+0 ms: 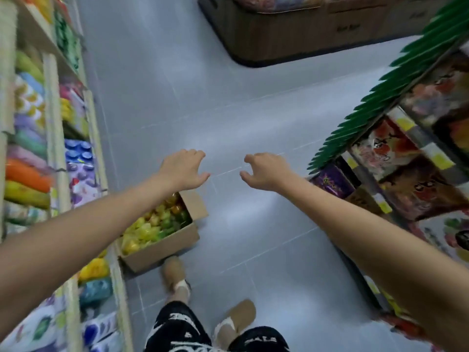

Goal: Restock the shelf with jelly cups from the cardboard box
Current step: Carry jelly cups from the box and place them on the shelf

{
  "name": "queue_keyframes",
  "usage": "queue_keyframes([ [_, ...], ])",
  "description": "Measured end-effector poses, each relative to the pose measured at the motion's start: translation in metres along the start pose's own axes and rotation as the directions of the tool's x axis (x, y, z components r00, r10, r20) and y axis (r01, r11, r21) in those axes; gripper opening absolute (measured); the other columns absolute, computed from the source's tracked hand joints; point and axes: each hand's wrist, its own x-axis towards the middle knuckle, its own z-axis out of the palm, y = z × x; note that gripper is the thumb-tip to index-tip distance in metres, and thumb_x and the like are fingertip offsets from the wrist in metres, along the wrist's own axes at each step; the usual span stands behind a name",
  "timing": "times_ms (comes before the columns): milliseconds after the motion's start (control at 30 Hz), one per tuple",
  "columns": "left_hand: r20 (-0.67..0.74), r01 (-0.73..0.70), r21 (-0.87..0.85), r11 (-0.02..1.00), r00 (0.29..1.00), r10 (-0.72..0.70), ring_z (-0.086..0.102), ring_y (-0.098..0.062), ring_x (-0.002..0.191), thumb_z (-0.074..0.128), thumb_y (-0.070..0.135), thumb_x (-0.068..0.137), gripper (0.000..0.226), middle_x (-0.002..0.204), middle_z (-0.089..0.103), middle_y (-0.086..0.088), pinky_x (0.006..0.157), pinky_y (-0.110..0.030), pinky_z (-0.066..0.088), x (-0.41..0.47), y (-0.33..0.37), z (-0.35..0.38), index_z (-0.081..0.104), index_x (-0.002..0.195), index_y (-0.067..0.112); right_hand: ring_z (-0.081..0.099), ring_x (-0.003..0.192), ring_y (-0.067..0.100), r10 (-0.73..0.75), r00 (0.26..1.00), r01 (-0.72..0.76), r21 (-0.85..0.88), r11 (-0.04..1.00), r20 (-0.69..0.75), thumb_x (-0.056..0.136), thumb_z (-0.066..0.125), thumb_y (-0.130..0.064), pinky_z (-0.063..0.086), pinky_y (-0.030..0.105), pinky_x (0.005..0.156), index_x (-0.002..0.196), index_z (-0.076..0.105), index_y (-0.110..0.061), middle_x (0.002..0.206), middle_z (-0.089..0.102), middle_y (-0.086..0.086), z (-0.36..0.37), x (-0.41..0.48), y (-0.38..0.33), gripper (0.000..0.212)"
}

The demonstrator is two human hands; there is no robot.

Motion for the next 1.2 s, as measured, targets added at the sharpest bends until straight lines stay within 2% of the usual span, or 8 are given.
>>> queue_keyframes([
  [267, 0.102, 0.304, -0.042, 0.952, 0.949, -0.298, 0.055, -0.033, 0.116, 0.053, 0.049, 0.089, 0.051, 0.126, 0.060, -0.011, 0.090, -0.040, 0.048, -0.044, -0.190, 0.025, 0.055, 0.124, 0.012, 0.054, 0.115, 0.031, -0.241, 0.955, 0.245, -0.003, 0.970, 0.176, 0.095, 0.043, -0.043, 0.044, 0.038, 0.087, 0.131, 0.049, -0.013, 0.124, 0.060, 0.010, 0.041, 0.123, -0.167, 0.048],
  [500, 0.225, 0.463, -0.131, 0.877, 0.875, -0.428, 0.053, -0.030, 0.119, 0.051, 0.046, 0.091, 0.049, 0.130, 0.057, -0.007, 0.089, -0.039, 0.047, -0.057, -0.282, 0.069, 0.051, 0.130, 0.015, 0.057, 0.110, 0.032, -0.351, 0.893, 0.367, -0.003, 0.930, 0.283, 0.093, 0.042, -0.044, 0.039, 0.035, 0.074, 0.127, 0.052, -0.017, 0.120, 0.062, 0.010, 0.093, 0.197, -0.266, 0.045],
  [667, 0.321, 0.533, -0.224, 0.816, 0.831, -0.454, 0.056, -0.029, 0.115, 0.050, 0.042, 0.091, 0.047, 0.127, 0.059, -0.006, 0.084, -0.036, 0.047, -0.056, -0.311, 0.119, 0.051, 0.131, 0.016, 0.059, 0.103, 0.034, -0.343, 0.860, 0.350, 0.054, 0.935, 0.379, 0.093, 0.042, -0.041, 0.041, 0.035, 0.072, 0.119, 0.056, -0.016, 0.114, 0.064, 0.012, 0.142, 0.231, -0.290, 0.039],
  [767, 0.393, 0.571, -0.222, 0.790, 0.794, -0.463, 0.054, -0.028, 0.117, 0.050, 0.042, 0.092, 0.047, 0.128, 0.057, -0.005, 0.086, -0.036, 0.047, -0.050, -0.325, 0.157, 0.049, 0.131, 0.017, 0.060, 0.102, 0.033, -0.325, 0.822, 0.347, 0.041, 0.937, 0.468, 0.094, 0.040, -0.043, 0.041, 0.033, 0.069, 0.121, 0.054, -0.016, 0.111, 0.064, 0.011, 0.181, 0.248, -0.292, 0.040],
  [867, 0.462, 0.616, -0.215, 0.758, 0.748, -0.477, 0.055, -0.029, 0.114, 0.051, 0.042, 0.092, 0.045, 0.124, 0.060, -0.007, 0.079, -0.034, 0.045, -0.043, -0.336, 0.202, 0.050, 0.130, 0.017, 0.061, 0.100, 0.031, -0.314, 0.789, 0.335, 0.059, 0.941, 0.528, 0.094, 0.040, -0.044, 0.042, 0.032, 0.068, 0.118, 0.055, -0.017, 0.106, 0.064, 0.008, 0.229, 0.262, -0.288, 0.039],
  [1000, 0.514, 0.660, -0.191, 0.727, 0.698, -0.498, 0.057, -0.029, 0.110, 0.049, 0.043, 0.092, 0.043, 0.120, 0.061, -0.006, 0.080, -0.036, 0.047, -0.032, -0.346, 0.269, 0.050, 0.129, 0.020, 0.062, 0.095, 0.028, -0.287, 0.754, 0.297, 0.083, 0.951, 0.591, 0.094, 0.041, -0.042, 0.051, 0.034, 0.073, 0.118, 0.057, -0.017, 0.102, 0.065, 0.006, 0.302, 0.277, -0.284, 0.038],
  [1133, 0.560, 0.713, -0.191, 0.675, 0.644, -0.522, 0.058, -0.030, 0.107, 0.050, 0.044, 0.090, 0.040, 0.115, 0.062, -0.006, 0.077, -0.034, 0.048, -0.021, -0.351, 0.341, 0.055, 0.120, 0.017, 0.062, 0.094, 0.030, -0.276, 0.736, 0.265, 0.111, 0.958, 0.618, 0.091, 0.042, -0.036, 0.045, 0.031, 0.067, 0.107, 0.054, -0.016, 0.099, 0.065, 0.007, 0.376, 0.290, -0.287, 0.028],
  [1200, 0.584, 0.731, -0.178, 0.659, 0.617, -0.527, 0.057, -0.030, 0.110, 0.052, 0.046, 0.089, 0.042, 0.117, 0.062, -0.006, 0.078, -0.033, 0.045, -0.020, -0.352, 0.378, 0.055, 0.121, 0.018, 0.061, 0.098, 0.030, -0.272, 0.709, 0.266, 0.110, 0.958, 0.650, 0.090, 0.043, -0.037, 0.043, 0.032, 0.069, 0.113, 0.054, -0.017, 0.105, 0.064, 0.007, 0.412, 0.296, -0.292, 0.032],
])
